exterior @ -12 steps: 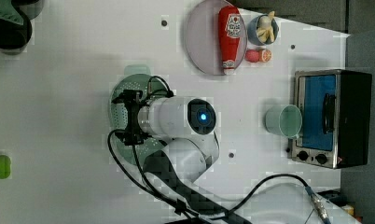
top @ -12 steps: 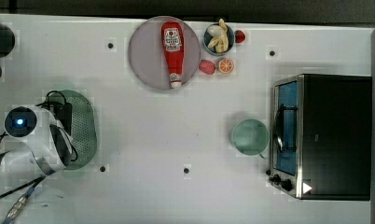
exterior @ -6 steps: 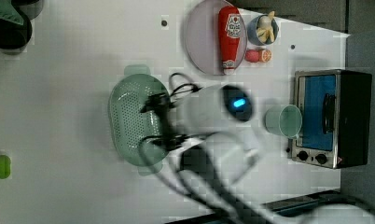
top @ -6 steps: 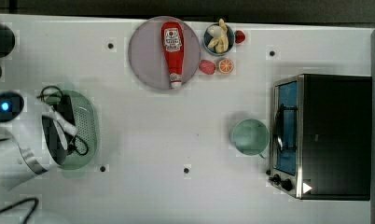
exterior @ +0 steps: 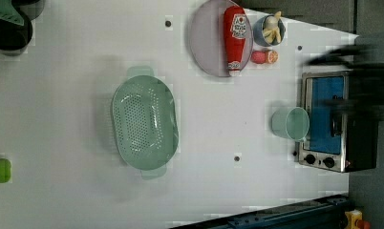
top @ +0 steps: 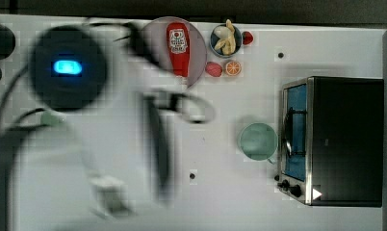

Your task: Drag strainer right to left.

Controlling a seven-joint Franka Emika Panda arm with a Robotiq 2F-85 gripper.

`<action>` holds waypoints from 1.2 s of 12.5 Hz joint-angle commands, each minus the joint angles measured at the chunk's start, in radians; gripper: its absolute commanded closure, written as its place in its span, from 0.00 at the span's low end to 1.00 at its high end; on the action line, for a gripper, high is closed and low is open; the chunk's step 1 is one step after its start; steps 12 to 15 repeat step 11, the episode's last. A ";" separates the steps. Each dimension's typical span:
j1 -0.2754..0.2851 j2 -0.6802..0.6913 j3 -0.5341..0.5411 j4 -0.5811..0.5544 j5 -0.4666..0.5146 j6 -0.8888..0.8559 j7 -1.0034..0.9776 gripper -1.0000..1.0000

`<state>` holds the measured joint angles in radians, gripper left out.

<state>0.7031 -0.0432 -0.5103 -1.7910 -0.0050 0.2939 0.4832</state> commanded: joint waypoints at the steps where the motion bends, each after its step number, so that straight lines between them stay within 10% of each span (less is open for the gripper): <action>1: -0.067 -0.089 -0.120 -0.030 -0.068 -0.143 -0.362 0.00; 15: -0.068 -0.136 -0.201 -0.066 -0.091 -0.195 -0.432 0.00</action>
